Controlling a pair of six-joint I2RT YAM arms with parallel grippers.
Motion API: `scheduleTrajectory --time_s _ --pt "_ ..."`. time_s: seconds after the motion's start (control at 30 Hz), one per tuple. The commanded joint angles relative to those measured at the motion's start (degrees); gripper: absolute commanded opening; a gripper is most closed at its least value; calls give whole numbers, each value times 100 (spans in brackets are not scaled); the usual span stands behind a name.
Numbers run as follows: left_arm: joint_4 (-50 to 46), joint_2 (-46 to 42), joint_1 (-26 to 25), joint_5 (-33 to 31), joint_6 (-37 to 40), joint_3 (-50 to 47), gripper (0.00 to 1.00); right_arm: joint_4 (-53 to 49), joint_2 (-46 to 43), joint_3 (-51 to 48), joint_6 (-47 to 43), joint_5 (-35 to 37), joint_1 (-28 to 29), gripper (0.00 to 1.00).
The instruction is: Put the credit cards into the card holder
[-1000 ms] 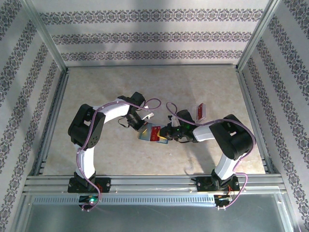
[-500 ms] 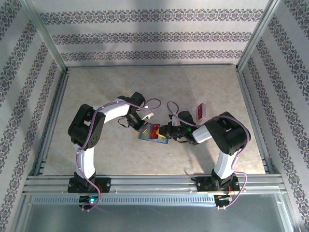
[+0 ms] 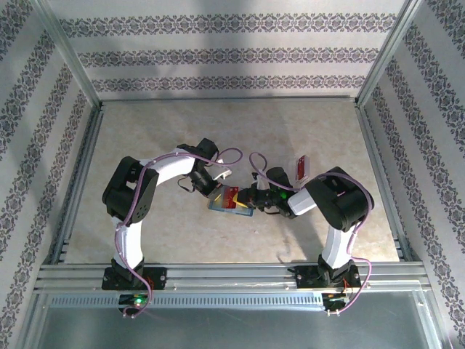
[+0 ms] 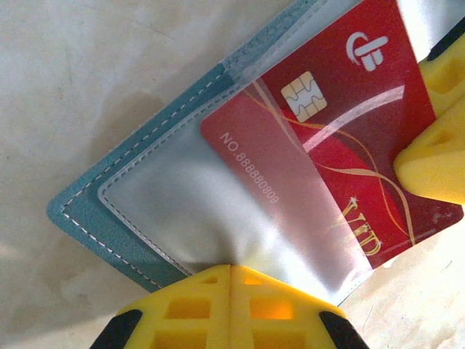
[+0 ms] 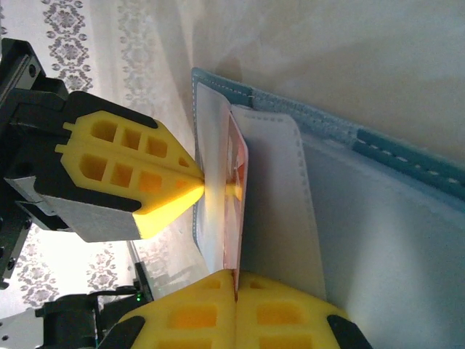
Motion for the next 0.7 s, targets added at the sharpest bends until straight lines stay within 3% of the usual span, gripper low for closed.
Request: scheduleTrajectory --time_s 0.0,0.2,0.4,0.67 --pt "-136 -16 -42 -276 -7 -192 0 -1215 -61 64 -424 515 148 2" --pt "-104 -133 -40 -285 -28 -213 0 -1868 -520 192 -463 730 217 17" --pt "-122 -175 -34 -245 -69 -182 0 -3249 -1094 564 -855 1202 315 29" --pt "-76 -197 -34 -102 -154 -199 0 -3627 -1003 882 -929 1352 375 27"
